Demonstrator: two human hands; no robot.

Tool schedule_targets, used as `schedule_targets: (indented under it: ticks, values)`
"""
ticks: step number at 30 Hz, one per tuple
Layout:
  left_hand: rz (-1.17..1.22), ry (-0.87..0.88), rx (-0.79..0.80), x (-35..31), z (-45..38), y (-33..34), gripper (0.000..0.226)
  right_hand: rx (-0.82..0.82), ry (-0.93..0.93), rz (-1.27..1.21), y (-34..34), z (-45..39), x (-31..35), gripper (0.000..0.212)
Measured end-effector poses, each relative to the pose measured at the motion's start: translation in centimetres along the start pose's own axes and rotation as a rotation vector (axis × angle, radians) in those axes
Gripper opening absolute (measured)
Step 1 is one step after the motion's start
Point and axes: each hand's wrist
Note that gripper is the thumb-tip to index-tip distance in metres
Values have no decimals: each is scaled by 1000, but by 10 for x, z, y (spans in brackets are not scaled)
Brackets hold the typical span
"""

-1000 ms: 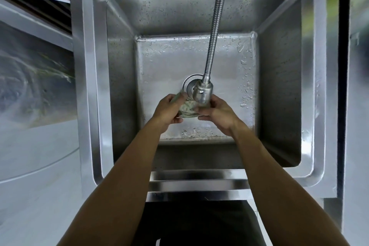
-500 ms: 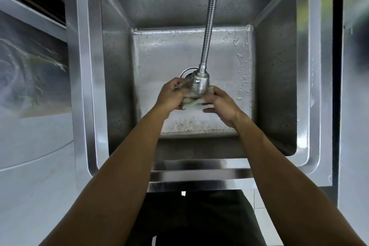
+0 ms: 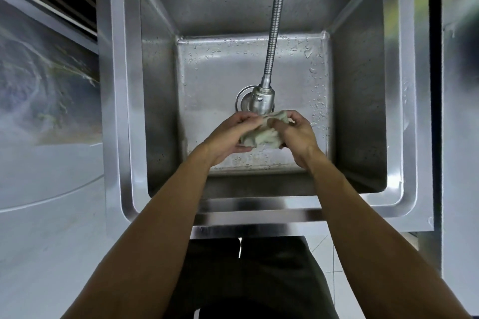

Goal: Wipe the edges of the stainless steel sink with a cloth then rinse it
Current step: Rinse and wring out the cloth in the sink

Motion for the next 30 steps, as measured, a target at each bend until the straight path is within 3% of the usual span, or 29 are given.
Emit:
schedule_targets:
  ticks: [2,6,9,13,22,25,28,30]
  values:
    - [-134,81,-34,6,-4,2,47,-49,-15,16,7,0,-1,13]
    - [-97,239,-313,11,-11,-11,29,105,10,1,24,-7,5,25]
    - [-53,153,-238,10,-10,-21,21,245,37,-80,16,-11,8,31]
    - [54,46,-53,8,-12,-19,24,111,-4,-99,9,-19,4,28]
    - [140,37,-132,-3,-12,-25,26,255,-25,-241,-4,-24,5,33]
    - [122,60,-269,0,-7,-27,29,371,12,-237,4,-26,4,43]
    - [181,109,-399,7,-7,-42,35,324,34,-264,28,-31,1,45]
    - [248,106,-379,6,-7,-48,56,254,51,-275,37,-34,-3,42]
Point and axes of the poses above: each hand's wrist, its own z-axis away from the middle knuckle, its own y-axis out of the palm, x = y × z, and after that the axes turned 4 degrees about x, right-handed
